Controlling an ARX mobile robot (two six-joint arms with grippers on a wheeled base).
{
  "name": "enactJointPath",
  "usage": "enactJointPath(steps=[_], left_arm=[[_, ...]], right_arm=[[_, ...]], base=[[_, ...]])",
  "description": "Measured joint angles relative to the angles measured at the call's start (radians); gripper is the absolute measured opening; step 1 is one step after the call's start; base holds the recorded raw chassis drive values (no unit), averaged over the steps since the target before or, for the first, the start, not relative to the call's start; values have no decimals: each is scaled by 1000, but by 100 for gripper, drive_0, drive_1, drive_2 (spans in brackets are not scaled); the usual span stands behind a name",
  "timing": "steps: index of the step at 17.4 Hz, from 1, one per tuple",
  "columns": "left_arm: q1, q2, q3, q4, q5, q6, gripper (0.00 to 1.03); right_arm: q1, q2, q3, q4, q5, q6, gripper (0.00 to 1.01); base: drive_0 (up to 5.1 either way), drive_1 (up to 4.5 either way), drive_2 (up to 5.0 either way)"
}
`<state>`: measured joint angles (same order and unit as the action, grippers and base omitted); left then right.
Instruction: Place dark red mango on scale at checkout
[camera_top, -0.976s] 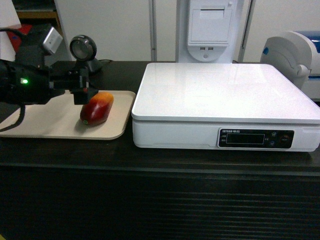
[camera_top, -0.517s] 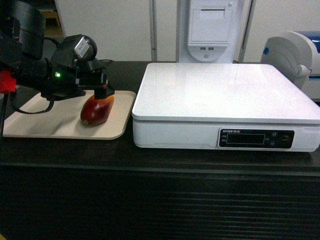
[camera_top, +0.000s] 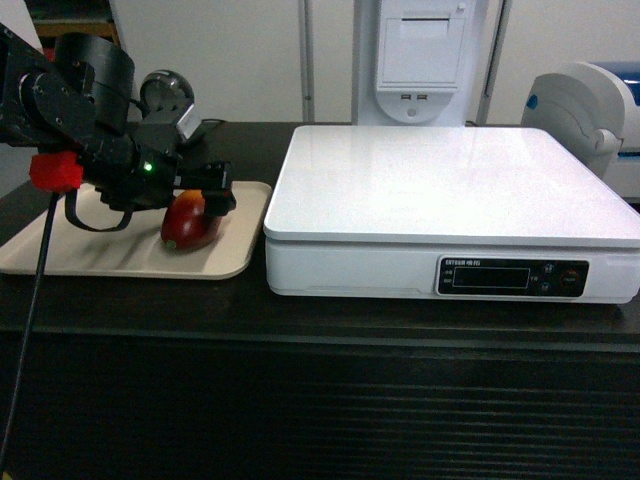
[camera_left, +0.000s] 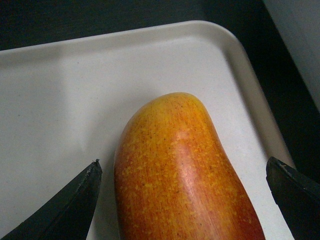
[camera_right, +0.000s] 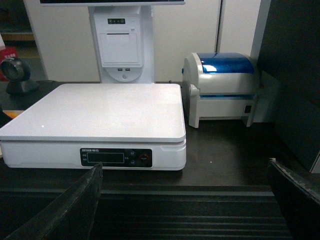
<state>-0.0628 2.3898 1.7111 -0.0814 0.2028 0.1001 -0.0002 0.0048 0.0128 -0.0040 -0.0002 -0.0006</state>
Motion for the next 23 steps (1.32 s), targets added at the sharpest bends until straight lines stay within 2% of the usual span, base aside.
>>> enactJointPath(steps=[3,6,7,9,13,14,17,21,23], left_arm=[[-7,32,7,-22,-43,51,98],[-10,33,-8,0,-44,93,98],[-10,33,-14,3,-48,100,93],[-4,-8,-74,26,-67,111,61],[-8,-151,-167,90,-64,103,60],[-20,-208,-190,113,-65,87,60],[-106,-349,-232,150,-76,37,60],[-291,-411,-244,164,-90,-12,60],[-365,-411,-243,163,-89,-28,60]], right_arm=[[0,0,0,0,0,0,98],[0,0,0,0,0,0,98],[0,0,0,0,0,0,98],[0,0,0,0,0,0,98],[0,0,0,0,0,0,98],[0,0,0,0,0,0,98],[0,0,0,0,0,0,98],[0,0,0,0,0,0,98],[0,0,0,0,0,0,98]], base=[[0,0,0],[0,0,0],[0,0,0],[0,0,0],[0,0,0],[0,0,0],[0,0,0],[0,0,0],[0,0,0]])
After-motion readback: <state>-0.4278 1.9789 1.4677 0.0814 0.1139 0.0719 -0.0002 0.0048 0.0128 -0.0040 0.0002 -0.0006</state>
